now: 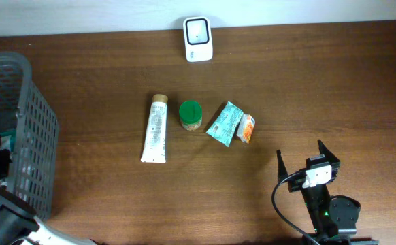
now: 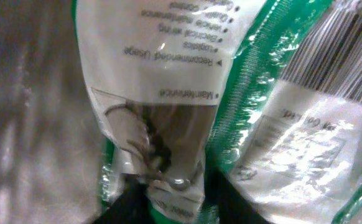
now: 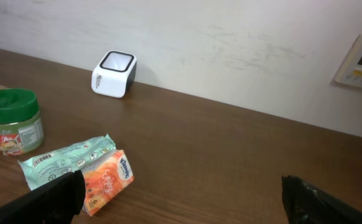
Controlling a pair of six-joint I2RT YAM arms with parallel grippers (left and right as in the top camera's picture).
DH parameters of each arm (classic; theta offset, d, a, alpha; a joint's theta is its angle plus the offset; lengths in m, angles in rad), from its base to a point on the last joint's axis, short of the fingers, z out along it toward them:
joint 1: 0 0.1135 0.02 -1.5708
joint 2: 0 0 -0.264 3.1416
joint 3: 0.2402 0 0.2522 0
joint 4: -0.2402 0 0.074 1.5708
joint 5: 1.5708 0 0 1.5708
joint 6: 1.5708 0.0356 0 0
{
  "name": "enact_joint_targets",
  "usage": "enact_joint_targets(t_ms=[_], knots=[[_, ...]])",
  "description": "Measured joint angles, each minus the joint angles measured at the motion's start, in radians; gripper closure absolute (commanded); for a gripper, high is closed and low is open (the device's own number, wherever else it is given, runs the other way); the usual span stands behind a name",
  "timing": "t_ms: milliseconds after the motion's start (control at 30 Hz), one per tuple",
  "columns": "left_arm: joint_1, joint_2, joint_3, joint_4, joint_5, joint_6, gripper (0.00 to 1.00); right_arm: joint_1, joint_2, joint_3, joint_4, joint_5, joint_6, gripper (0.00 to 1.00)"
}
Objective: Scan the item barcode
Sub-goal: 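Reach into the basket and grasp the green-bordered clear bag, then carry the green-bordered bag out and lay it left of the tube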
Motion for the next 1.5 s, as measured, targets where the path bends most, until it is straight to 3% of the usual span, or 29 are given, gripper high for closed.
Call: enact_joint_targets(t_ms=[100, 500, 800, 1000, 1133, 1267, 1500], knots=[[0.0, 0.0, 0.002, -0.005, -0.008, 0.003, 1.0, 0.0, 0.0, 0.0, 0.0, 0.0, 0.0, 0.02], [-0.031, -0.049, 0.018, -0.063, -0.003, 0.007, 1.0, 0.0, 0.0, 0.0, 0.0, 0.0, 0.0, 0.02], [-0.045, -0.438, 0.029, 0.019, 0.048, -0.105, 1.0, 0.0, 0.0, 0.0, 0.0, 0.0, 0.0, 0.02], [-0.069, -0.615, 0.029, 0.167, 0.051, -0.234, 1.0, 0.0, 0.0, 0.0, 0.0, 0.0, 0.0, 0.02], [-0.185, -0.755, 0.029, 0.288, 0.05, -0.317, 1.0, 0.0, 0.0, 0.0, 0.0, 0.0, 0.0, 0.02], [-0.396, -0.867, 0.033, 0.326, 0.056, -0.394, 1.0, 0.0, 0.0, 0.0, 0.0, 0.0, 0.0, 0.02], [-0.775, -0.844, 0.04, 0.15, 0.061, -0.484, 1.0, 0.0, 0.0, 0.0, 0.0, 0.0, 0.001, 0.02]])
